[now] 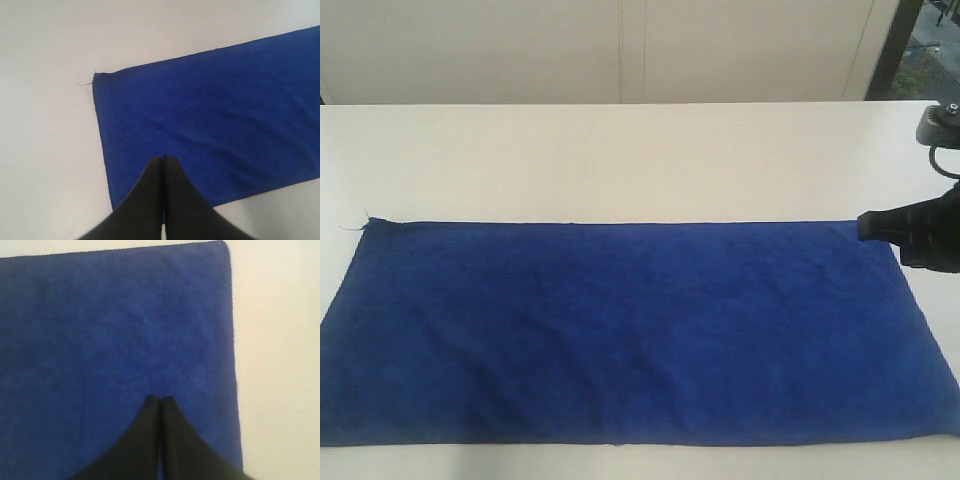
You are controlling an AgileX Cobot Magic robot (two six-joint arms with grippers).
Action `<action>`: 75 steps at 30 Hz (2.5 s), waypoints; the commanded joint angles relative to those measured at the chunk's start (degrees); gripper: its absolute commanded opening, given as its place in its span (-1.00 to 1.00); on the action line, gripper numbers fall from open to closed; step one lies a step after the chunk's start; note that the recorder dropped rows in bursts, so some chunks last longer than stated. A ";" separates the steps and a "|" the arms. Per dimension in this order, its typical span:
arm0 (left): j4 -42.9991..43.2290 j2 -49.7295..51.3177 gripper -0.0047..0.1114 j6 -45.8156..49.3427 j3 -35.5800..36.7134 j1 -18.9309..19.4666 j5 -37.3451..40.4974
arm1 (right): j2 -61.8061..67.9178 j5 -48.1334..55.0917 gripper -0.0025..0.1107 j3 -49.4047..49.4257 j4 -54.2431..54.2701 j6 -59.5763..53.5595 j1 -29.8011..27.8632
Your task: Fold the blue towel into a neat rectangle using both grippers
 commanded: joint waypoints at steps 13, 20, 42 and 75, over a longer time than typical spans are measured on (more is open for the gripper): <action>-0.35 -0.38 -0.92 0.07 0.28 0.21 0.56 | 10.75 -4.69 -0.43 -3.26 -0.96 -1.48 -5.04; -0.35 -0.38 -0.92 0.07 0.28 0.21 0.56 | 17.49 -9.59 -0.01 -3.26 -2.09 -1.48 -5.04; -0.35 -0.38 -0.92 0.07 0.28 0.21 0.56 | 26.57 -13.95 0.00 -3.26 -6.45 1.45 -6.63; -0.35 -0.38 -0.92 0.07 0.28 0.21 0.56 | 26.45 -10.82 -0.96 -7.83 -11.00 1.45 -18.13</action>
